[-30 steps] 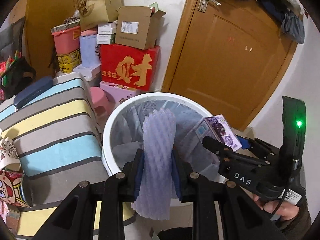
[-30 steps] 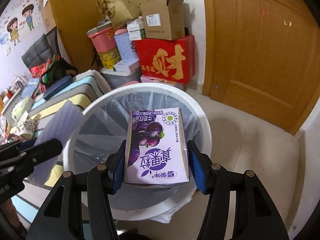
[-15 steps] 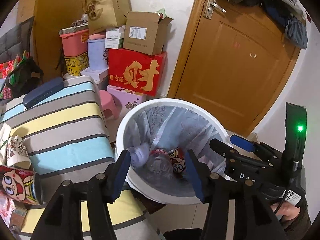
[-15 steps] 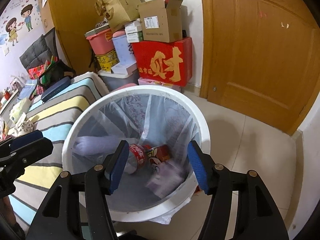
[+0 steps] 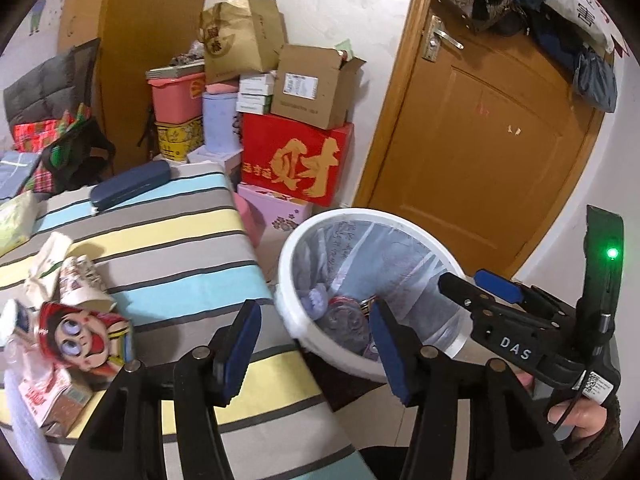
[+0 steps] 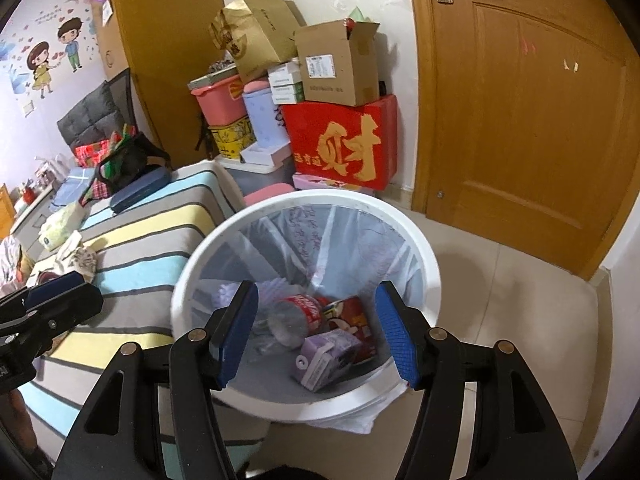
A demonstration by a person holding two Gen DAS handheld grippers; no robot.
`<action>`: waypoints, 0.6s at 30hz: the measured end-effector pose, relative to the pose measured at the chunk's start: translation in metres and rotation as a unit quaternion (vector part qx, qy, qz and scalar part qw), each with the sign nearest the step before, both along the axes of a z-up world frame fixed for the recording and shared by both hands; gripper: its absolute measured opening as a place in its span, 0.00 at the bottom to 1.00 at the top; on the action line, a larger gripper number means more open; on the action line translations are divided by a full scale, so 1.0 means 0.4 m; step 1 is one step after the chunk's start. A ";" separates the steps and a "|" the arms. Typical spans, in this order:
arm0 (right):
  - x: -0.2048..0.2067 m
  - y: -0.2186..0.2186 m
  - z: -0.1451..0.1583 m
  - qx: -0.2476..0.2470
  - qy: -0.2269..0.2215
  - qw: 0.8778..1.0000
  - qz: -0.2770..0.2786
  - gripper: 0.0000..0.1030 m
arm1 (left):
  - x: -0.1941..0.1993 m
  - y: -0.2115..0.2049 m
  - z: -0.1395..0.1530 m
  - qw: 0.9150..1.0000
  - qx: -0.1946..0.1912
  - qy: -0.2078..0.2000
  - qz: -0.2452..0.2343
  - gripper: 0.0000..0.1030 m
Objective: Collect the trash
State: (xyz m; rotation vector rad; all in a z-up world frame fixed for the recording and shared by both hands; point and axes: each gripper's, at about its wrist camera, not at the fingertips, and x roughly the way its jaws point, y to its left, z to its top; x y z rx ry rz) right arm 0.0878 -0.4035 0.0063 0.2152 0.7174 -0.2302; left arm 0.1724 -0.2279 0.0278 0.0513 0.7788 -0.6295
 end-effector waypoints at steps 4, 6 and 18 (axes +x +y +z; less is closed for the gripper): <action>-0.001 0.029 0.006 0.001 -0.008 1.000 0.009 0.61 | -0.021 0.046 0.013 1.000 0.000 -0.011 0.014 0.55; -0.004 0.043 0.007 0.003 -0.011 1.000 0.013 0.61 | -0.033 0.072 0.016 1.000 -0.001 -0.016 0.022 0.55; -0.008 0.148 0.009 0.010 -0.024 0.998 0.049 0.61 | -0.098 0.206 0.027 0.996 0.021 -0.050 0.077 0.55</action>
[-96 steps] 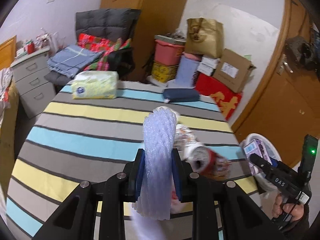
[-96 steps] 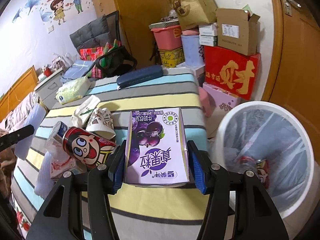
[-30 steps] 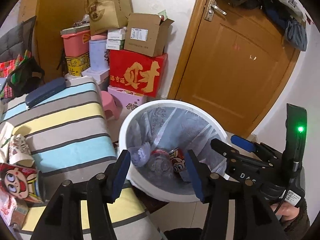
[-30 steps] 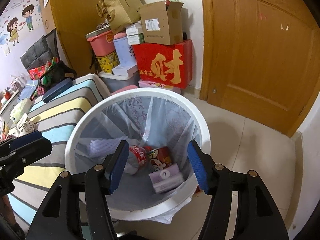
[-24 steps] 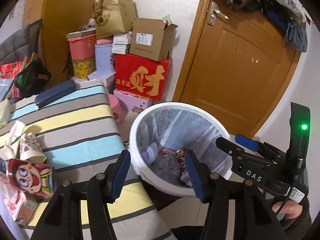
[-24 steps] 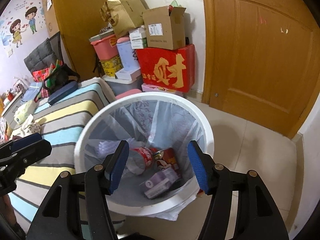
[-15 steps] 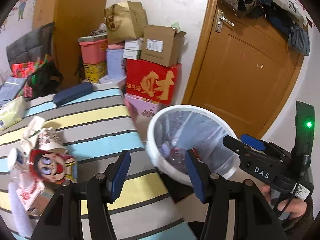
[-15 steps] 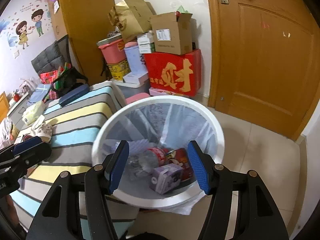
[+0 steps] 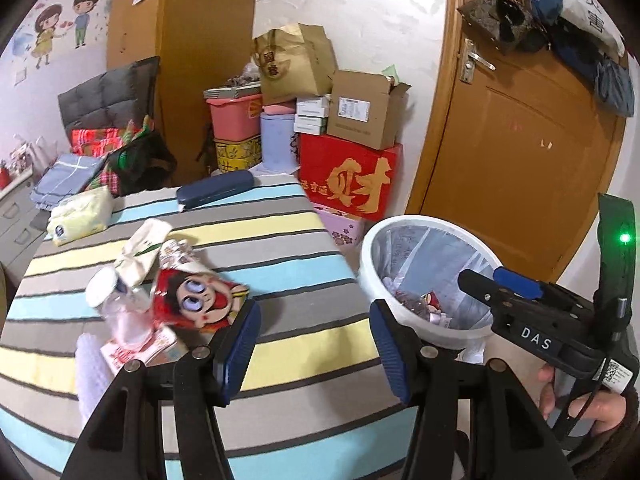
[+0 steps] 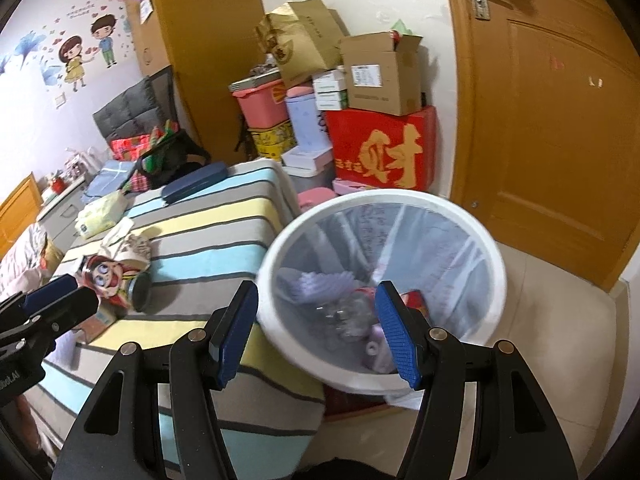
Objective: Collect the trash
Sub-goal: 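Move both tools back to the table, left tool still holding the foam net, then grasp the red cartoon can with the right tool and lift it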
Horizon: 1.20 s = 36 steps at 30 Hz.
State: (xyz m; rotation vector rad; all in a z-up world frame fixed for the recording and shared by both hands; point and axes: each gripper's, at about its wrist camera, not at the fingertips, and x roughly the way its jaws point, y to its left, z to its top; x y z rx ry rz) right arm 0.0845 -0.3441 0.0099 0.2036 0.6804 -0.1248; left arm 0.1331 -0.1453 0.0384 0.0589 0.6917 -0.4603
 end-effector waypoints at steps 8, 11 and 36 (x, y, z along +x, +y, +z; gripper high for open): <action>0.008 0.079 -0.003 0.000 -0.001 0.999 0.033 0.61 | -0.021 0.113 -0.008 0.999 -0.004 -0.003 0.043 0.55; 0.016 0.107 -0.004 0.001 0.000 0.999 0.043 0.61 | -0.024 0.172 -0.018 0.998 -0.006 0.000 0.065 0.55; 0.160 0.358 -0.036 -0.049 0.007 0.973 0.227 0.61 | 0.035 0.479 -0.179 0.980 -0.020 0.084 0.179 0.55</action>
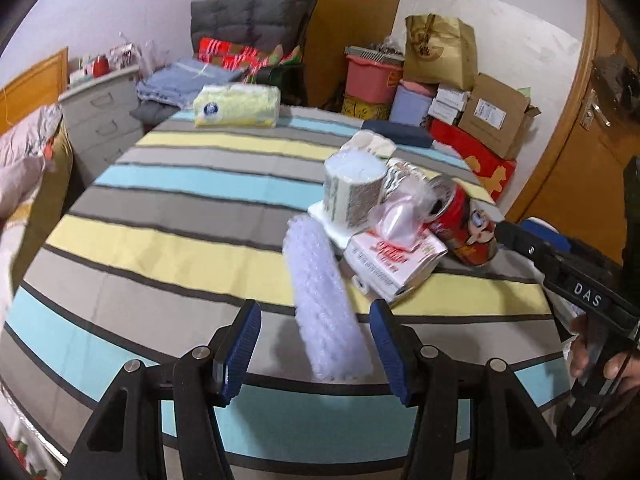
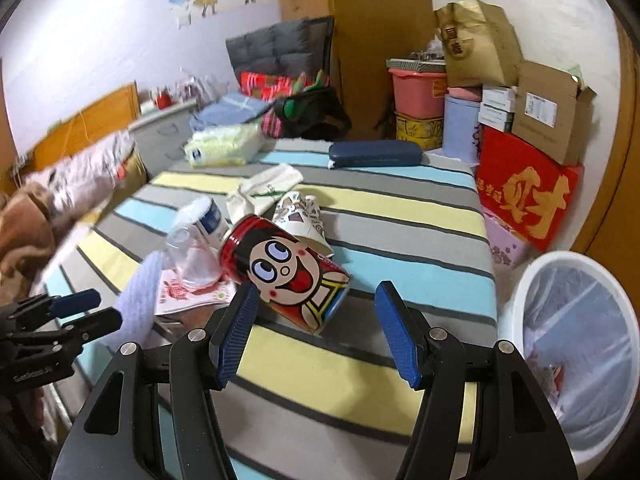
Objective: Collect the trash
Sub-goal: 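Grasp the red cartoon can with the right tool and lift it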
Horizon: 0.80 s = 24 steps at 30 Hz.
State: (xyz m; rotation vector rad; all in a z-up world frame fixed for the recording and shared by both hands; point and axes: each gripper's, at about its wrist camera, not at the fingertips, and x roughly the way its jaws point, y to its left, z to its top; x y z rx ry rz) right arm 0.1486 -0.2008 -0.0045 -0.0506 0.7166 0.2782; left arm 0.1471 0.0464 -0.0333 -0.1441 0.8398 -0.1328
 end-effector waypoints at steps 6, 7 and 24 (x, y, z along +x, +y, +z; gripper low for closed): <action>0.020 0.030 -0.013 -0.019 0.003 0.999 0.036 0.61 | 0.032 0.014 -0.029 1.000 -0.006 0.015 -0.001 0.55; 0.023 0.034 -0.012 -0.021 0.003 0.999 0.042 0.61 | 0.037 0.014 -0.030 1.000 -0.009 0.016 -0.003 0.55; 0.101 0.048 -0.060 -0.041 0.083 0.995 0.048 0.68 | 0.095 0.022 -0.058 0.999 -0.017 0.031 -0.011 0.57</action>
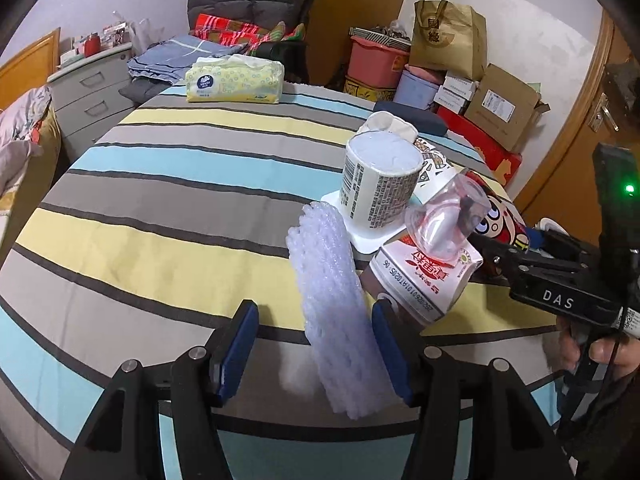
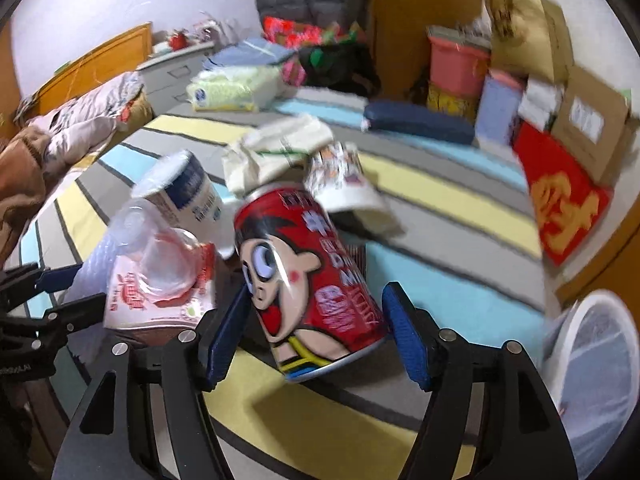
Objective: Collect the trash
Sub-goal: 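Grasp the red cartoon can with the right tool and lift it, then carry the red can with the right tool while the left tool carries the foam net toward the wastebasket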
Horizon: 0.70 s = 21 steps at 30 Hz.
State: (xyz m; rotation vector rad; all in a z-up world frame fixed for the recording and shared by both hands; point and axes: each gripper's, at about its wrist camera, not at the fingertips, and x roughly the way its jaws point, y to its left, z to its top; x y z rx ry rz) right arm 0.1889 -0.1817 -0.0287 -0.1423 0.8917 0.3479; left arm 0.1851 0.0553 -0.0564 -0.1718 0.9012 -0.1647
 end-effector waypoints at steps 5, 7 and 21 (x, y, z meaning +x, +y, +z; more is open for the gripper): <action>-0.015 -0.015 -0.006 0.034 0.014 0.999 -0.016 0.66 | 0.005 0.003 0.000 1.000 0.000 -0.001 0.006 0.57; -0.029 -0.016 -0.001 0.035 0.009 0.999 -0.020 0.63 | 0.007 0.004 -0.002 1.000 0.000 -0.001 0.007 0.57; -0.076 -0.063 0.001 0.055 0.017 0.994 -0.088 0.55 | 0.016 0.000 0.003 1.000 -0.015 0.003 -0.001 0.33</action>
